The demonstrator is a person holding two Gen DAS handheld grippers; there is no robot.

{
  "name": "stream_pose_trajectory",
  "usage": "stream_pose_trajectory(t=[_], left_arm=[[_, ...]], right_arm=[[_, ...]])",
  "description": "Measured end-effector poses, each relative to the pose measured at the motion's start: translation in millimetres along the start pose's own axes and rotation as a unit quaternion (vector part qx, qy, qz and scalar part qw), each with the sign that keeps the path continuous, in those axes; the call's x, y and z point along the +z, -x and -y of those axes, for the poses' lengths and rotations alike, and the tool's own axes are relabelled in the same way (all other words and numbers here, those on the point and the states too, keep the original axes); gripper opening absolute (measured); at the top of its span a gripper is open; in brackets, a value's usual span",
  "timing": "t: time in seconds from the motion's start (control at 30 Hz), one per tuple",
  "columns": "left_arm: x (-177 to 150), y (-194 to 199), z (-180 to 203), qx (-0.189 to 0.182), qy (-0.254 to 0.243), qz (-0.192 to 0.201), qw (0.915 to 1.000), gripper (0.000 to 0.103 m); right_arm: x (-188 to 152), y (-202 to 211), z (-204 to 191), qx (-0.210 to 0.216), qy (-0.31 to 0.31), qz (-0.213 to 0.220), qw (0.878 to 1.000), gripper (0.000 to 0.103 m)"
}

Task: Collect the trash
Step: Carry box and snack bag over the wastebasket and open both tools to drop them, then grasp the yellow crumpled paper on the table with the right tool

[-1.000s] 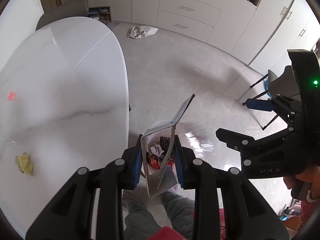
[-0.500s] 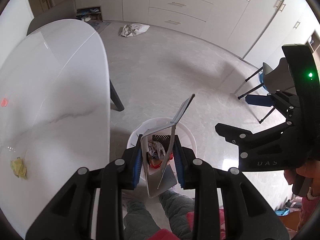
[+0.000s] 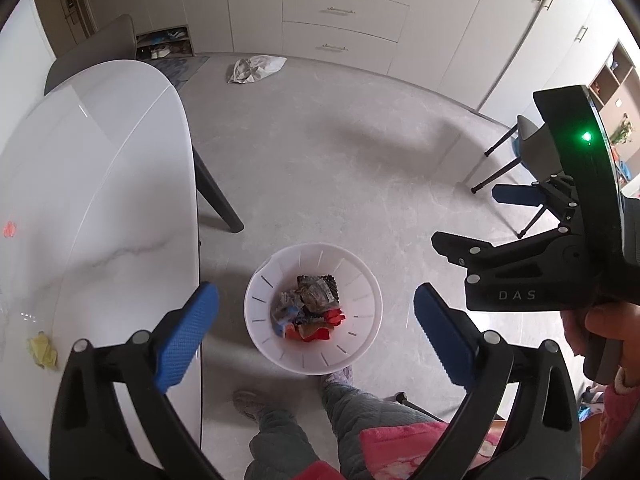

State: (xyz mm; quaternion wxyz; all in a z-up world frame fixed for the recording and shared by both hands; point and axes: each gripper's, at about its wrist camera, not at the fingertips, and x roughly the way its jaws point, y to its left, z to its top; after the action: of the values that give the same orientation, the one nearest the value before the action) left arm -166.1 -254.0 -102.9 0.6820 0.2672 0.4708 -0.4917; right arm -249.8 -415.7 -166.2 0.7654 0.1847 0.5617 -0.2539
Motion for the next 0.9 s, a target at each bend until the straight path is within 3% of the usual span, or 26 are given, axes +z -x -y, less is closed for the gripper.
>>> stream_pose_trajectory(t=[0.47,0.9], left_arm=[[-10,20,-23,0.012,0.028,0.016,0.9994,0.094],[-33,48,-89,0.036,0.096,0.034,0.9941,0.094]], right_arm=[[8,5,-27,0.008,0.027,0.006,1.0,0.095],[32,8,-104,0.03,0.085,0.018,0.996,0.095]])
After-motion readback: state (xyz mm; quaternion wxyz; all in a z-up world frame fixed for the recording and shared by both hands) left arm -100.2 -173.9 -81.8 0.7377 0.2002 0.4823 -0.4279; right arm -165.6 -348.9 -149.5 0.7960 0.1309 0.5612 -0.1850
